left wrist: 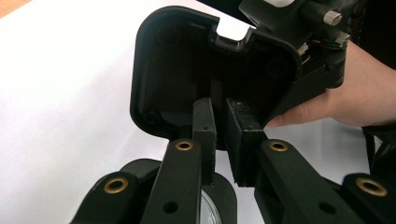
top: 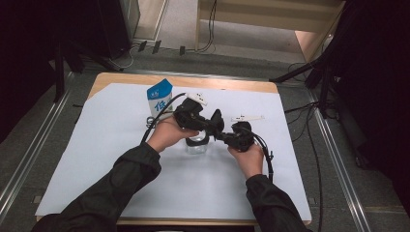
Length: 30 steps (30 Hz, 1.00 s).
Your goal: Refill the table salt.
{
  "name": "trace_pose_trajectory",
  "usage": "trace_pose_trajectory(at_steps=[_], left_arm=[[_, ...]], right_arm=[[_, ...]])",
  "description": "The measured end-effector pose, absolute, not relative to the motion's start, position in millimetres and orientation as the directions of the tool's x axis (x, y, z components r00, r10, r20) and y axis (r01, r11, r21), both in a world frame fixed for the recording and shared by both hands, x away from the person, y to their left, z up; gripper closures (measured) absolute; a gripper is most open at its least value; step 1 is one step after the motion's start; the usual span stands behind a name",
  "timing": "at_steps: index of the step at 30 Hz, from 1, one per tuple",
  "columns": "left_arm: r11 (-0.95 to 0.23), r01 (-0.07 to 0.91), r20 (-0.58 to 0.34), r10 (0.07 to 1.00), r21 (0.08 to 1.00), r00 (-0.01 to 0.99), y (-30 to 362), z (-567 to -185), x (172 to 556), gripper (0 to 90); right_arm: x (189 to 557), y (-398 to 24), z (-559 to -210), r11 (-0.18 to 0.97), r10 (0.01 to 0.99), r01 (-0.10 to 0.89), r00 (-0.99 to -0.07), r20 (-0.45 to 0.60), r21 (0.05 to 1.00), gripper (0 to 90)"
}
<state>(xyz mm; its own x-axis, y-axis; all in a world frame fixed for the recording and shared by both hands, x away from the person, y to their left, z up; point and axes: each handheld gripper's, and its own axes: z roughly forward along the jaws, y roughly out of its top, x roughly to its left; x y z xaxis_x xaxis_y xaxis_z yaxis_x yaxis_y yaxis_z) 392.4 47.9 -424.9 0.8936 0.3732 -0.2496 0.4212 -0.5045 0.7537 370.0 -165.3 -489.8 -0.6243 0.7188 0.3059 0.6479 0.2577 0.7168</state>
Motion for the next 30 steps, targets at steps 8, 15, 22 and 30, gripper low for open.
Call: trace_pose_trajectory(at_steps=[8,15,22,30], left_arm=[[-0.476,0.455,-0.285,0.387,0.753,0.877,58,-423,395,77.7],[-0.471,0.465,-0.286,0.403,0.749,0.869,72,-418,394,59.0],[-0.483,0.472,-0.282,0.416,0.737,0.865,87,-416,387,43.7],[-0.464,0.461,-0.271,0.419,0.756,0.867,105,-418,377,43.7]], right_arm=[[370,-167,-488,0.267,0.717,0.637,-0.633,0.292,0.723,89.3],[366,-180,-479,0.263,0.726,0.615,-0.633,0.268,0.743,77.6],[359,-193,-477,0.239,0.73,0.616,-0.624,0.28,0.751,60.8],[345,-198,-472,0.26,0.714,0.591,-0.65,0.26,0.763,53.9]])
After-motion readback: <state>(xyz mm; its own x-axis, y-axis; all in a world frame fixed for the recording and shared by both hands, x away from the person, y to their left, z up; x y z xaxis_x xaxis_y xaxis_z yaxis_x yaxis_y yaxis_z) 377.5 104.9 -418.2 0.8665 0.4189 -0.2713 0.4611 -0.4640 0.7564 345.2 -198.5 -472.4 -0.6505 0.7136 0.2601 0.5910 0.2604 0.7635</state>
